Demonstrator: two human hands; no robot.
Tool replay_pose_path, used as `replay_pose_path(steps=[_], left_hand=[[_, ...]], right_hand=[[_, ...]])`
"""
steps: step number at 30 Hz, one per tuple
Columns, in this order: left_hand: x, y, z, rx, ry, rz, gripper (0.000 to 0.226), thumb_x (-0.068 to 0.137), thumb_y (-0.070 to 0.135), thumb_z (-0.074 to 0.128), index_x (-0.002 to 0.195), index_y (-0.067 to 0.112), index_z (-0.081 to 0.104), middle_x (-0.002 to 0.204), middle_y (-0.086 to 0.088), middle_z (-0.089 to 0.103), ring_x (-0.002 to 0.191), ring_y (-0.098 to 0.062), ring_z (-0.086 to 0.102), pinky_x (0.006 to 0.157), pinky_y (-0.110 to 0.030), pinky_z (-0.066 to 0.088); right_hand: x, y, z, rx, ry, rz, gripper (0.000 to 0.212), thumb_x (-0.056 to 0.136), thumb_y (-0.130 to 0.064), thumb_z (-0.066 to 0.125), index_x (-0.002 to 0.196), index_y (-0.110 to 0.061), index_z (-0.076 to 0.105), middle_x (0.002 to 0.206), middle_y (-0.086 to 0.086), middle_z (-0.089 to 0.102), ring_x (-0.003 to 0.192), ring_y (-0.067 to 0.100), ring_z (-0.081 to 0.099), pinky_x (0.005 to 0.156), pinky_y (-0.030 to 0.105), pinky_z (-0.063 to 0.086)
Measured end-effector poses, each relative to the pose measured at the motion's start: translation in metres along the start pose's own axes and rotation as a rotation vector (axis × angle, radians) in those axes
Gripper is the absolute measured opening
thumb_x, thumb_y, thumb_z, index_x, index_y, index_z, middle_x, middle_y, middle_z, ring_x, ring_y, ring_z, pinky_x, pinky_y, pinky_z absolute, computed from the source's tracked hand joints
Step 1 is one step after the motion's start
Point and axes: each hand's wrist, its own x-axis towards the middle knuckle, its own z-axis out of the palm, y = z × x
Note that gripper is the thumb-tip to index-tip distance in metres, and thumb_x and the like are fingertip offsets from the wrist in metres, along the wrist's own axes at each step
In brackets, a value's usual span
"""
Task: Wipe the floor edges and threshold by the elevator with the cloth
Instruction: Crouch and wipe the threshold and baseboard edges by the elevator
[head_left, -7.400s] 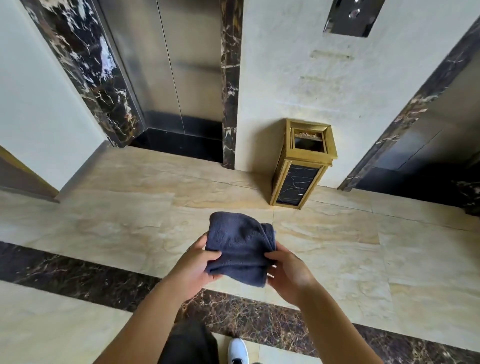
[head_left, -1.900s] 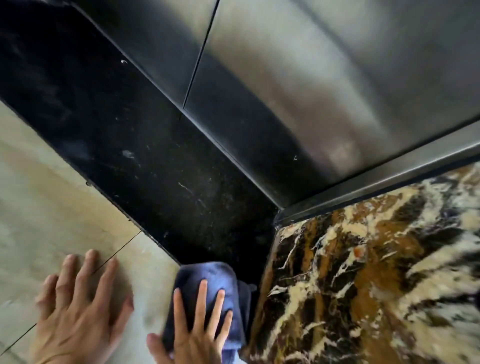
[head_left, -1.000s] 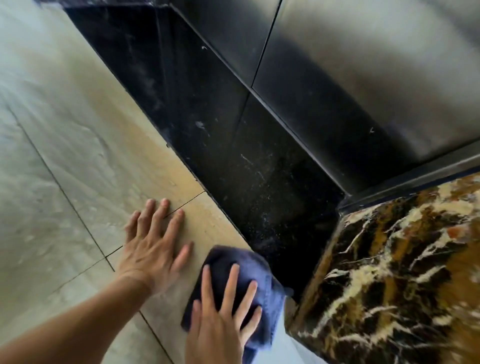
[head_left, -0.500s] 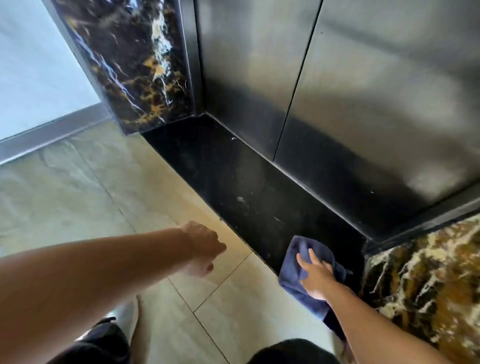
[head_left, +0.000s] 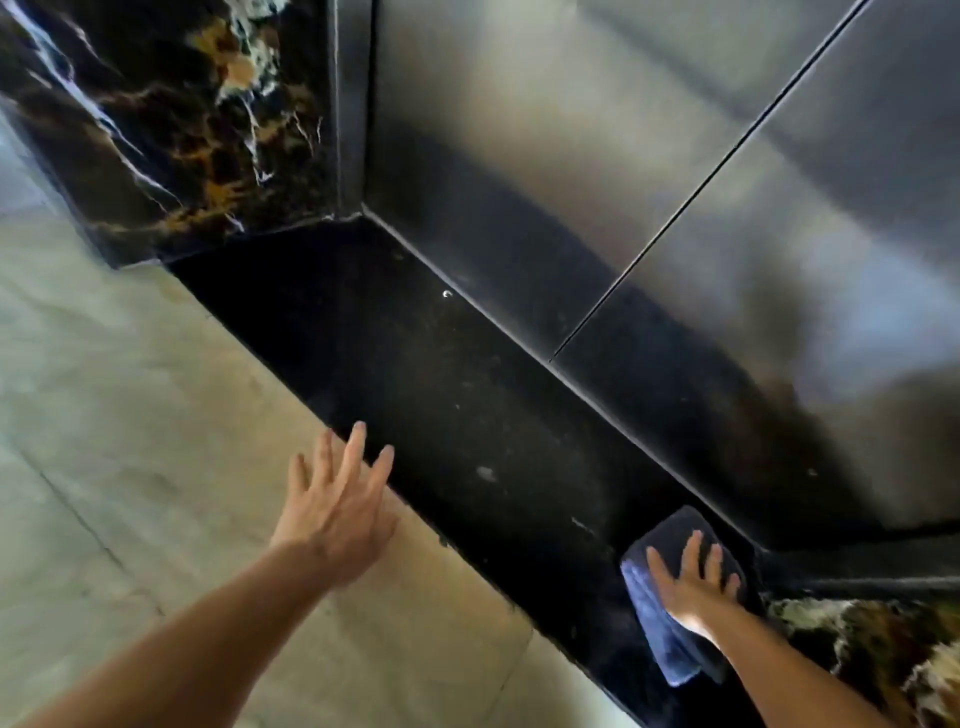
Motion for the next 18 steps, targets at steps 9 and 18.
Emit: replay_pose_path(steps=[9,18], left_hand=[[0.158,-0.131,-0.024,-0.145,0.338,-0.132,0.081,0.088,0.062,0.039,0.150,0.010,0.029,0.159,-0.029,0.017,0.144,-0.054,0.012,0.110,-0.073,0.019],[0.168,-0.144,0.000,-0.300,0.335,-0.120,0.087,0.079,0.069,0.036,0.151,0.020,0.024,0.164,-0.015,0.008,0.143,-0.052,0.021,0.106,-0.072,0.030]], right_hand=[[-0.015,-0.249,-0.033,0.403,0.514,0.257,0.070,0.095,-0.058,0.032,0.154,-0.023,0.022,0.162,0.013,0.024,0.146,0.042,0.018,0.112,0.068,0.011],[-0.041,-0.517,-0.078,0.063,0.348,-0.729,0.062,0.098,-0.053,0.023,0.154,-0.037,0.003,0.166,0.007,-0.008,0.147,0.038,-0.021,0.112,0.061,-0.018]])
